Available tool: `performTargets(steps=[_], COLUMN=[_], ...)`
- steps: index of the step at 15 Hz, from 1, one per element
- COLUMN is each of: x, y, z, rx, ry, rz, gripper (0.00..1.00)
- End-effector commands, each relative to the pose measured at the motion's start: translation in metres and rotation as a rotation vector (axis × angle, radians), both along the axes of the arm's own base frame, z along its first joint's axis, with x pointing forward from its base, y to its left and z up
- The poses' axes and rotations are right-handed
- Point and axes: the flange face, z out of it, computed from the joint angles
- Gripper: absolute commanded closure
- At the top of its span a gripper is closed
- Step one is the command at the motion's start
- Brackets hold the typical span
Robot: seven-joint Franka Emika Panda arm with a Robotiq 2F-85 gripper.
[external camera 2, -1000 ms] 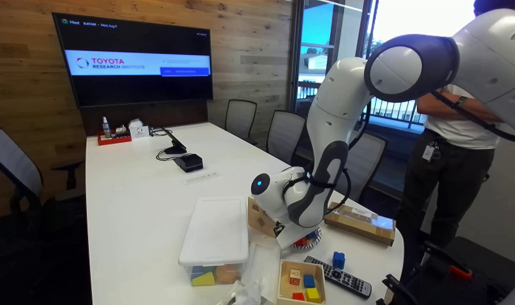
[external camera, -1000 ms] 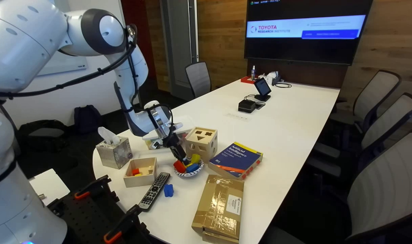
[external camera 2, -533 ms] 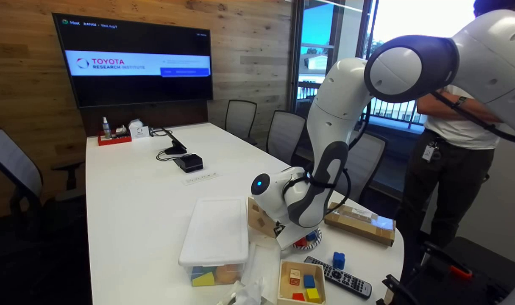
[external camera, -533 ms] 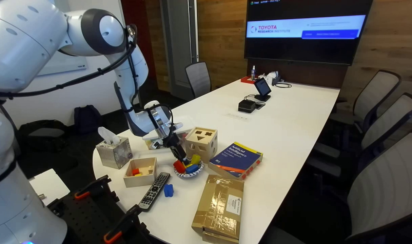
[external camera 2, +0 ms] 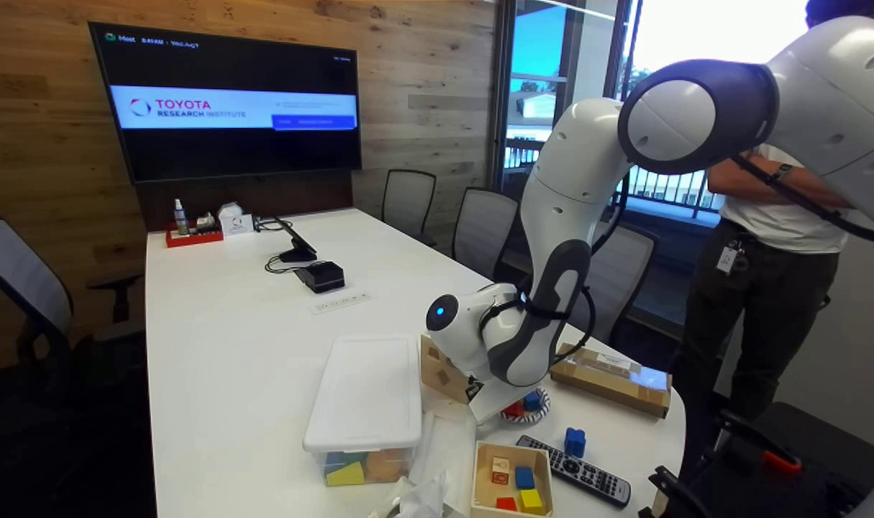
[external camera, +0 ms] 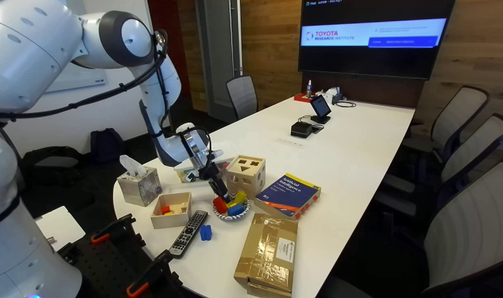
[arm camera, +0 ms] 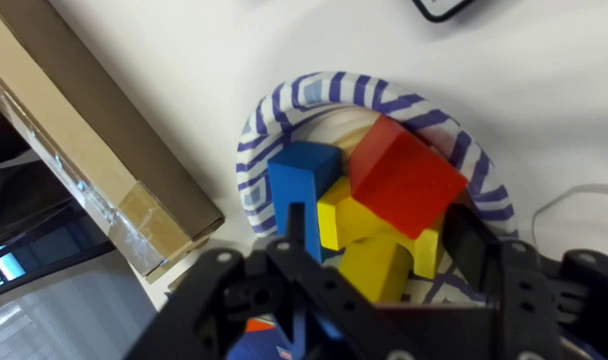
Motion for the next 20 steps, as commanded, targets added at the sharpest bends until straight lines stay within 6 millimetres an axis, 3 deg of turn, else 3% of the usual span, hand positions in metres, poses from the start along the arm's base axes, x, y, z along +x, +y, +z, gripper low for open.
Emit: performTargets(steps=[1,6,8,13,14,15,18,20], x=[0.002,0.004,0.006,0.009,0.010,0.005,0.006,0.006], y=[-0.001,-0.005,-0.007,-0.014,-0.015,-0.012,-0.015,-0.015], z=[-0.001,-0.002,-0.001,-0.001,-0.001,-0.002,-0.002,-0.002], rx=[0.005,0.005,0.007,0.011,0.010,0.000,0.000,0.000], ry=[-0.002,-0.001,0.000,0.007,0.013,0.001,0.002,0.002], rz=[0.004,0.002,-0.003,-0.015,-0.020,-0.022,-0.027,-0.027], gripper=[0.58,0.95,1.00,0.97,0.63,0.87,0.64,0.63])
